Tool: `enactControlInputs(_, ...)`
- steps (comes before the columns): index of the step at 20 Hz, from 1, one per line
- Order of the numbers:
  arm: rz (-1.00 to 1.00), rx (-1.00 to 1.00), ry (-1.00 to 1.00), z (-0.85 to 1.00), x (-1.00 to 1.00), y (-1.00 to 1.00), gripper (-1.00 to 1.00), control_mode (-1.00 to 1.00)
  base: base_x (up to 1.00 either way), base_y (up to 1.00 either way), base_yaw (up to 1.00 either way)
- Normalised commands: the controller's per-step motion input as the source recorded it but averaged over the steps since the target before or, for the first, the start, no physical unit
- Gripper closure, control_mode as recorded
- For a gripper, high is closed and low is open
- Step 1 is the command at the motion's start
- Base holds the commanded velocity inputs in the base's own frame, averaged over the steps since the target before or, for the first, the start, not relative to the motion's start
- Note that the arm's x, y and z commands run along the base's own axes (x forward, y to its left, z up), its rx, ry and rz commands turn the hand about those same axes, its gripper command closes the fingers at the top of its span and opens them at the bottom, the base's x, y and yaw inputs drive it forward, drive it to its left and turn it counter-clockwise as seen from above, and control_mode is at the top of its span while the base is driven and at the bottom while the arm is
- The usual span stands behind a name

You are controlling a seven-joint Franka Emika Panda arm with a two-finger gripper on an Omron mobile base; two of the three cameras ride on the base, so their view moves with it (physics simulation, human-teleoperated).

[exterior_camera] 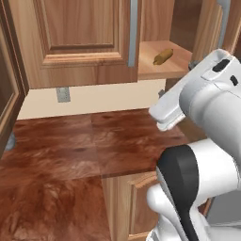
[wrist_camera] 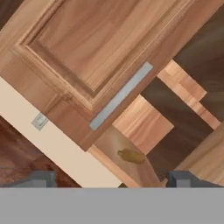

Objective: Open the cabinet, retrieve the rolling pin, and place it next to the meat on the cutting board to prepare for tenderizing.

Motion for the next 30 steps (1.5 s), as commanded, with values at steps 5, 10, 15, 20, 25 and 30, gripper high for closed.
enactControlInputs(5,-0.16,-0.17,0.09,-0.22,0.53,0.0,-1.0,-1.0,0.0,0.0,0.0)
enactControlInputs(10,-0.17,-0.15,0.06,-0.19,0.46,0.0,-1.0,-1.0,0.0,0.0,0.0)
enactControlInputs(15,-0.16,-0.12,0.05,-0.11,0.38,-0.13,-1.0,-1.0,0.0,0.0,0.0)
enactControlInputs(20,-0.13,-0.09,0.05,-0.12,0.44,-0.14,-1.0,-1.0,0.0,0.0,0.0)
enactControlInputs(25,-0.11,-0.07,0.07,-0.12,0.34,-0.25,-1.0,-1.0,0.0,0.0,0.0)
enactControlInputs(30,-0.11,-0.03,0.09,-0.08,0.09,-0.44,-1.0,-1.0,0.0,0.0,0.0)
